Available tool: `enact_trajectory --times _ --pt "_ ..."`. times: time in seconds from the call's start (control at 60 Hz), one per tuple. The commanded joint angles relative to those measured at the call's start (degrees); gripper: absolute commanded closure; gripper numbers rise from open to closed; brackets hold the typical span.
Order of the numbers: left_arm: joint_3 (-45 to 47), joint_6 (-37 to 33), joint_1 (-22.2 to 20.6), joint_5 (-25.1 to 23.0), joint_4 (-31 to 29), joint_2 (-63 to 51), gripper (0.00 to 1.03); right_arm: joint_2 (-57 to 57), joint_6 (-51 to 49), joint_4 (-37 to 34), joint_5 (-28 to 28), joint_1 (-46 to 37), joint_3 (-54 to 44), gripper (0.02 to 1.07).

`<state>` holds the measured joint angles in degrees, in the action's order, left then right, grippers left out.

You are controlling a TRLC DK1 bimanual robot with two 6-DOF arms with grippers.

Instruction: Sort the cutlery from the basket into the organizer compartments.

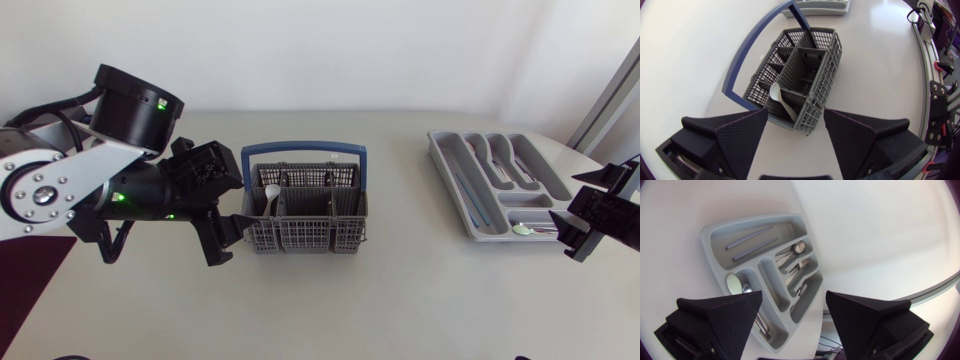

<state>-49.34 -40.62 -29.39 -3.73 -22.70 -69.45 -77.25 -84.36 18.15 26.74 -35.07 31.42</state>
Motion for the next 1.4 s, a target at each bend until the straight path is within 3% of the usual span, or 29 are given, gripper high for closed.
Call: enact_trajectory --times 0.0,0.15,0.417,0.533,0.683,0.783,0.983,1.217,1.383 --pt "2.1 -1.7 -0.1 0.5 0.9 1.4 0.26 2.0 2.4 -1.6 -1.6 1.8 -1.4 0.06" --pt "3.6 -2.6 0.2 0.5 1.9 3.3 0.26 2.8 4.6 -2.1 -2.7 2.7 -2.1 0.06" --pt "2.8 -3.5 1.2 0.5 2.0 3.3 0.26 17.8 17.0 -20.3 -6.7 14.1 1.5 0.06" --pt "3.4 -3.3 1.3 0.5 2.0 3.5 0.26 19.1 21.0 -22.5 -10.0 19.1 1.5 0.06" --pt "5.0 -3.3 1.3 0.5 2.2 5.0 0.26 14.7 22.4 -22.8 -9.6 17.9 2.3 0.07" --pt "4.9 -3.3 1.3 0.5 2.0 5.2 0.26 10.2 23.3 -25.4 -5.3 12.0 5.4 0.07" --pt "5.4 -3.0 1.0 0.5 2.0 5.6 0.26 -2.4 25.0 -38.3 -1.3 4.5 16.4 0.07" --pt "6.1 -3.3 1.3 0.5 2.0 5.8 0.26 -15.0 25.2 -53.1 1.8 1.5 28.3 0.07" --pt "7.1 -3.6 1.4 0.5 2.5 5.9 0.26 -20.6 25.7 -56.0 0.9 1.5 32.7 0.07"
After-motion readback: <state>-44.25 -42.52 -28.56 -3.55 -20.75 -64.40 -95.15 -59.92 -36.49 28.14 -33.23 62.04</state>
